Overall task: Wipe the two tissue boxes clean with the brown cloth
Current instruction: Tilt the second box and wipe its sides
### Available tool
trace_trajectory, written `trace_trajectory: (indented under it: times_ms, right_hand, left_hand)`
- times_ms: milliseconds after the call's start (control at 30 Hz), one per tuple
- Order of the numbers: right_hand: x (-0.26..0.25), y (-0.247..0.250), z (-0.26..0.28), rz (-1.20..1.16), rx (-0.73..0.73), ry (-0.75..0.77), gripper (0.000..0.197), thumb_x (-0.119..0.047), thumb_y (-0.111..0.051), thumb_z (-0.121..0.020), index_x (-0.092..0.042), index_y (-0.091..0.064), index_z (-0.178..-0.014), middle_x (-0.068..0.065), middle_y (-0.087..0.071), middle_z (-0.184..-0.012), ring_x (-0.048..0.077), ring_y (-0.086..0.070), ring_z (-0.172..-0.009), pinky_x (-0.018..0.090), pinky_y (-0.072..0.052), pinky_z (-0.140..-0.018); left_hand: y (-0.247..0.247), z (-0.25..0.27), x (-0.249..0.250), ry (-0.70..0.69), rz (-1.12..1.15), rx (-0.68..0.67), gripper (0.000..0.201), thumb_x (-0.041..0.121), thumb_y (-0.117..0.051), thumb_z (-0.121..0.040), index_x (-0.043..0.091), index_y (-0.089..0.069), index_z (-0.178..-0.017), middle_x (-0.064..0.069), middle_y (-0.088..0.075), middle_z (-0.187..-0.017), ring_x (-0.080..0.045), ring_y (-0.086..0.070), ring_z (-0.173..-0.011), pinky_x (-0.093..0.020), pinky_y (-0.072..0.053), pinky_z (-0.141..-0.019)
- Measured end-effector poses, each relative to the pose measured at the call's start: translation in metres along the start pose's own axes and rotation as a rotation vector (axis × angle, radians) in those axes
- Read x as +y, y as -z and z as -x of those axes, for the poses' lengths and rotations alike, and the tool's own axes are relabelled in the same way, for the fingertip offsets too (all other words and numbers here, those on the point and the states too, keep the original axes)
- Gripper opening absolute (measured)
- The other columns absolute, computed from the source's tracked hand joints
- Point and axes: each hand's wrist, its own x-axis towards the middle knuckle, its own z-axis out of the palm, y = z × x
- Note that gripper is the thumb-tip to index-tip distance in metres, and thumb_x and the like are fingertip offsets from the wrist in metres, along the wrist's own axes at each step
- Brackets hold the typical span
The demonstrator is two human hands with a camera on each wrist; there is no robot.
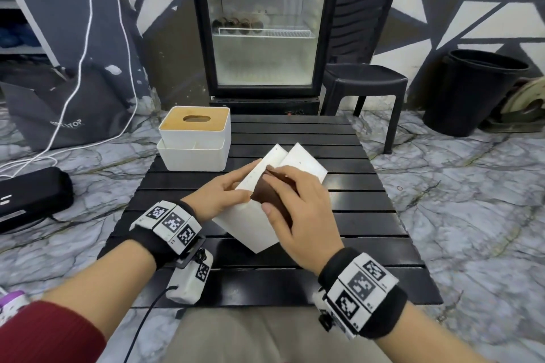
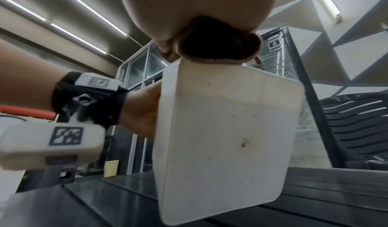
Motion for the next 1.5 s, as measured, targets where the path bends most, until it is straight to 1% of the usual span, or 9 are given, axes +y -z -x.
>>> trace_trajectory:
  times_ms: [100,267,667,867,1067,1233,1367,1433,1500]
  right_hand:
    - [0.001,-0.005,0.004,-0.036,-0.008,-0.010,0.041,-0.031,-0.046,-0.089,-0.012,-0.056,-0.123,0.004,-0.054,-0.127,0.017,-0.046,-0.115,0.035,-0.040,-0.096]
    - [0.014,-0.003,-0.004,-0.116,-0.039,-0.046,0.042,-0.030,-0.045,-0.088,-0.013,-0.054,-0.125,0.003,-0.053,-0.127,0.019,-0.046,-0.117,0.040,-0.040,-0.097]
    - [0.067,-0.005,-0.031,-0.144,-0.024,-0.205,0.045,-0.027,-0.044,-0.087,-0.018,-0.049,-0.131,0.000,-0.048,-0.131,0.014,-0.037,-0.120,0.036,-0.029,-0.105]
    - [0.081,-0.004,-0.044,-0.155,-0.040,-0.273,0.038,-0.017,-0.049,-0.091,-0.019,-0.050,-0.129,0.001,-0.048,-0.127,0.017,-0.038,-0.119,0.039,-0.031,-0.103]
    - [0.090,0.001,-0.057,-0.193,-0.139,-0.348,0.036,-0.018,-0.045,-0.093,-0.019,-0.048,-0.129,0.003,-0.052,-0.122,0.020,-0.044,-0.115,0.027,-0.031,-0.094]
    - [0.094,0.004,-0.058,-0.240,-0.147,-0.379,0.035,-0.019,-0.046,-0.093,-0.020,-0.049,-0.128,0.003,-0.056,-0.117,0.017,-0.049,-0.109,0.027,-0.035,-0.092]
    - [0.097,0.007,-0.055,-0.275,-0.149,-0.409,0.034,-0.020,-0.045,-0.093,-0.023,-0.050,-0.127,-0.001,-0.056,-0.114,0.012,-0.049,-0.104,0.027,-0.037,-0.090]
    - [0.100,0.008,-0.051,-0.288,-0.153,-0.427,0.033,-0.021,-0.045,-0.094,-0.025,-0.050,-0.127,-0.005,-0.055,-0.110,0.011,-0.050,-0.098,0.026,-0.042,-0.082]
    - [0.104,0.008,-0.046,-0.294,-0.155,-0.436,0.033,-0.023,-0.044,-0.094,-0.027,-0.050,-0.126,-0.009,-0.053,-0.105,0.008,-0.052,-0.086,0.014,-0.044,-0.064]
  left_hand:
    - [0.001,-0.001,-0.001,0.002,-0.015,0.008,0.064,0.026,-0.057,-0.074,0.052,-0.042,-0.131,0.013,-0.059,-0.129,-0.013,-0.051,-0.123,-0.026,-0.039,-0.103]
    - [0.001,0.000,0.003,0.005,-0.017,-0.019,0.065,0.038,-0.058,-0.068,0.057,-0.042,-0.128,0.017,-0.060,-0.126,-0.004,-0.056,-0.114,-0.010,-0.042,-0.089]
    - [0.005,-0.003,0.002,0.050,-0.004,-0.079,0.068,0.037,-0.061,-0.070,0.059,-0.040,-0.130,0.016,-0.059,-0.127,-0.005,-0.058,-0.111,-0.014,-0.046,-0.084]
    - [0.005,-0.003,0.001,0.060,0.022,-0.064,0.071,0.025,-0.061,-0.075,0.046,-0.035,-0.138,0.019,-0.057,-0.129,-0.003,-0.058,-0.111,-0.013,-0.046,-0.082]
    - [0.005,-0.002,0.002,0.045,0.036,-0.071,0.069,0.021,-0.061,-0.075,0.049,-0.037,-0.134,0.022,-0.058,-0.127,0.000,-0.058,-0.111,-0.011,-0.045,-0.082]
    - [0.002,-0.002,0.003,0.031,0.037,-0.081,0.064,0.030,-0.059,-0.072,0.061,-0.043,-0.125,0.023,-0.058,-0.126,0.000,-0.058,-0.111,-0.011,-0.045,-0.083]
    - [0.001,-0.002,0.002,0.028,0.022,-0.068,0.066,0.031,-0.058,-0.070,0.058,-0.042,-0.128,0.017,-0.060,-0.125,-0.005,-0.058,-0.111,-0.015,-0.046,-0.086]
    - [0.001,-0.002,0.002,0.026,0.018,-0.063,0.069,0.033,-0.058,-0.069,0.055,-0.040,-0.132,0.015,-0.060,-0.127,-0.007,-0.057,-0.113,-0.015,-0.046,-0.087]
    - [0.002,-0.002,0.001,0.025,0.020,-0.057,0.072,0.034,-0.058,-0.068,0.050,-0.038,-0.136,0.013,-0.060,-0.127,-0.009,-0.057,-0.114,-0.015,-0.045,-0.088]
